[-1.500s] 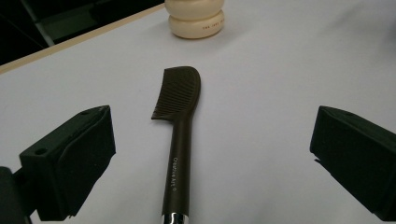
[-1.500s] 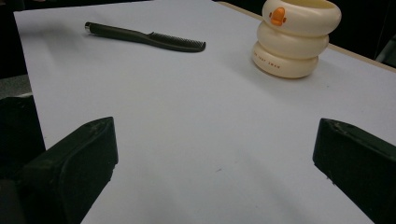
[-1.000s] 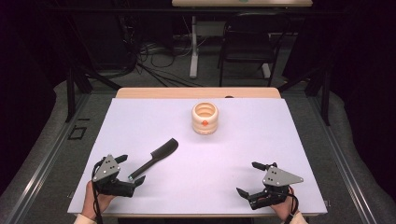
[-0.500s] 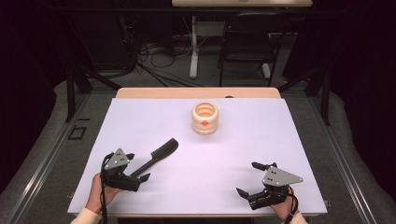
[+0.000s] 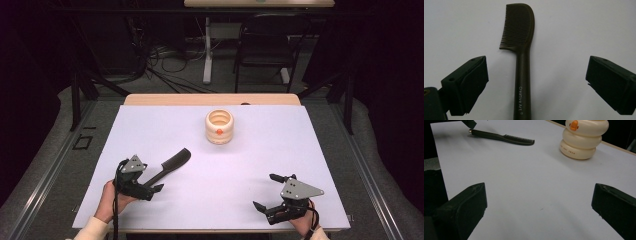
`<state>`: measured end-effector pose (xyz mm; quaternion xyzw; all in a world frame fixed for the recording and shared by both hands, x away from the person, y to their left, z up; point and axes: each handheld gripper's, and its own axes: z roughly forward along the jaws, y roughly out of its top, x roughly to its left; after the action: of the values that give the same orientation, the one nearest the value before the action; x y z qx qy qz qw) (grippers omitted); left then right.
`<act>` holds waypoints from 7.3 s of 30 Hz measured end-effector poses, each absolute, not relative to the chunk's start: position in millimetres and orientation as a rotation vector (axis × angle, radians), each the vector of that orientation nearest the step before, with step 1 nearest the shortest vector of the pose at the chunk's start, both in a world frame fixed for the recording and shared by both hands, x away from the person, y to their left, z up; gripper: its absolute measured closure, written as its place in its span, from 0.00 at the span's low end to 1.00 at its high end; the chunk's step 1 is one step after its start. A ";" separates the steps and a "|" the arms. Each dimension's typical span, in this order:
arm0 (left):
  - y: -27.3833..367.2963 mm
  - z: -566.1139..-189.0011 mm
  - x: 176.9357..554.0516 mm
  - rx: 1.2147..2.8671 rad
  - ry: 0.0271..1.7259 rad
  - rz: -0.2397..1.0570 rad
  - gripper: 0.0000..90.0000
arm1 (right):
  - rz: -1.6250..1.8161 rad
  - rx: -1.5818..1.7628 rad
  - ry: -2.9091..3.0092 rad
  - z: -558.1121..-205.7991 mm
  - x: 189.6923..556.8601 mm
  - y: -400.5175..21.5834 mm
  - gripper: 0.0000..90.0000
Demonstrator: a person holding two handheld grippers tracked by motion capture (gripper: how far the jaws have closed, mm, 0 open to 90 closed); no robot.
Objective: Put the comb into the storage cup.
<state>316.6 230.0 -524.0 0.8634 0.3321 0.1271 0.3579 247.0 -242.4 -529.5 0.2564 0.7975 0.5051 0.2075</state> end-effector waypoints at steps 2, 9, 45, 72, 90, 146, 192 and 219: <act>228.3 -524.3 319.1 2.245 0.860 0.313 0.04 | 1.407 0.717 2.220 -529.4 246.9 -242.6 0.00; 221.4 -524.5 327.9 2.306 0.882 0.303 0.00 | 1.409 0.716 2.218 -529.7 247.1 -242.1 0.00; 188.1 -523.3 368.7 2.604 1.044 0.188 0.54 | 1.383 0.734 2.233 -531.2 248.6 -241.5 0.00; 182.6 -529.3 378.1 2.642 1.071 0.135 0.78 | 1.399 0.718 2.238 -531.2 248.0 -240.6 0.00; 185.6 -523.2 372.6 2.601 1.024 0.180 0.80 | 1.395 0.719 2.234 -530.7 248.0 -241.5 0.00; 201.9 -502.4 364.5 2.340 0.963 0.271 0.80 | 1.388 0.732 2.236 -531.0 249.2 -241.3 0.00; 195.7 -500.5 377.9 2.187 0.943 0.362 0.80 | 1.375 0.729 2.258 -532.1 249.7 -238.9 0.00; 194.0 -498.2 394.1 2.085 0.946 0.362 0.80 | 1.384 0.743 2.261 -532.6 251.3 -238.6 0.00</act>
<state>394.1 194.0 -498.2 0.8243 0.3739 0.1431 0.4002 251.3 -238.6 -532.6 0.2648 0.8058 0.4932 0.1931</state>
